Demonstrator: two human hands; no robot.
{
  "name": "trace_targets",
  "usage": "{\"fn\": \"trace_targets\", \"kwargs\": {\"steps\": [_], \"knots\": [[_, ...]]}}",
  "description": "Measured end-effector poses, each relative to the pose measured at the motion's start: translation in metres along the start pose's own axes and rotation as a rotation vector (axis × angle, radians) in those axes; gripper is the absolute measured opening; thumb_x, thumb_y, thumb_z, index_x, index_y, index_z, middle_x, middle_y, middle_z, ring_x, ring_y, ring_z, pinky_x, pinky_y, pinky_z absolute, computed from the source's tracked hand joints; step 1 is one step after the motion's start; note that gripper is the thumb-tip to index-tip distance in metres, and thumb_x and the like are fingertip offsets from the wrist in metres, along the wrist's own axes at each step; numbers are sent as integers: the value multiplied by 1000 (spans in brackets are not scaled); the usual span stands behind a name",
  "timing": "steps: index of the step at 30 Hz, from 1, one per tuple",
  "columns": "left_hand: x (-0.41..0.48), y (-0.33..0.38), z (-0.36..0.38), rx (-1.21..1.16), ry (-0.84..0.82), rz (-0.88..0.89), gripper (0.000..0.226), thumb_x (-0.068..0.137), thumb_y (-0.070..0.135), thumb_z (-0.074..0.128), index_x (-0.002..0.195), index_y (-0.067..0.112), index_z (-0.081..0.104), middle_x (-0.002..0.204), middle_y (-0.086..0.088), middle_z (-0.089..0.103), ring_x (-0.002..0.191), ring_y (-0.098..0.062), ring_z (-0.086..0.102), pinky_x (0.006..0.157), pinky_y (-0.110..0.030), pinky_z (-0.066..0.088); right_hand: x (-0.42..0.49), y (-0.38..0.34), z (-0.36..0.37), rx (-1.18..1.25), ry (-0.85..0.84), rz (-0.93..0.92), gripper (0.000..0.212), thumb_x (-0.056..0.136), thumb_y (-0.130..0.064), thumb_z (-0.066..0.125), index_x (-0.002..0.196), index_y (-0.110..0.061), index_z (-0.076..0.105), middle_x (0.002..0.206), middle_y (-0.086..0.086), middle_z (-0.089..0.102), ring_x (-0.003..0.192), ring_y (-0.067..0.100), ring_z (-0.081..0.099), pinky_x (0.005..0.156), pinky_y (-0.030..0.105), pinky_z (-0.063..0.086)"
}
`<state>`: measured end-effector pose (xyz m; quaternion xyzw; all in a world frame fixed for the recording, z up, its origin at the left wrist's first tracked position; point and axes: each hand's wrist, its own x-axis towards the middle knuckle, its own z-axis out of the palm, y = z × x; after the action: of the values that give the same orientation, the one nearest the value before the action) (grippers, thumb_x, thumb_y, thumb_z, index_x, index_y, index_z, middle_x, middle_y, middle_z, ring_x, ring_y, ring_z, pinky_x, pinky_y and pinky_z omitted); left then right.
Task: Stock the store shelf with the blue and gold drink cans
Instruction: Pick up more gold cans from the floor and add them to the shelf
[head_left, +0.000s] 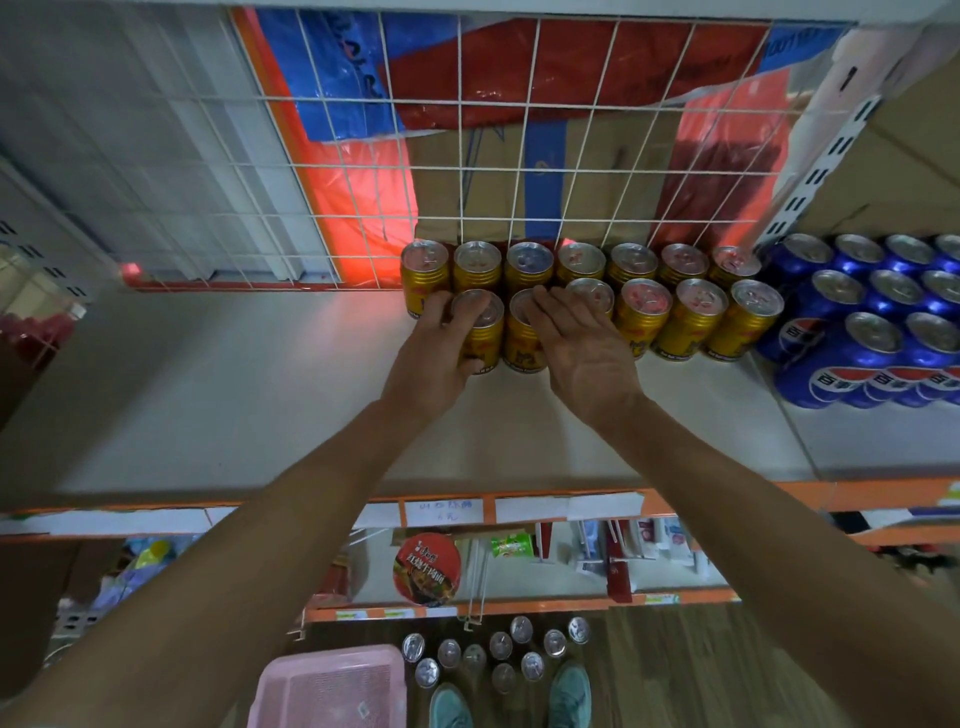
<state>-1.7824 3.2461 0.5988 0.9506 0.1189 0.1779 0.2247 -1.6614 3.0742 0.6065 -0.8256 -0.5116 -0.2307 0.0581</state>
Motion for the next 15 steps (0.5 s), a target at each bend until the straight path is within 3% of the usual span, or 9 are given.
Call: {"fn": "trace_targets", "kwargs": {"steps": [15], "knots": [[19, -11, 4, -49, -4, -25, 90, 73, 8, 85, 150, 19, 40, 141, -12, 42, 128, -35, 50, 93, -49, 54, 13, -12, 9, 18, -60, 165, 76, 72, 3, 76, 143, -3, 49, 145, 16, 53, 138, 32, 46, 117, 43, 25]]}}
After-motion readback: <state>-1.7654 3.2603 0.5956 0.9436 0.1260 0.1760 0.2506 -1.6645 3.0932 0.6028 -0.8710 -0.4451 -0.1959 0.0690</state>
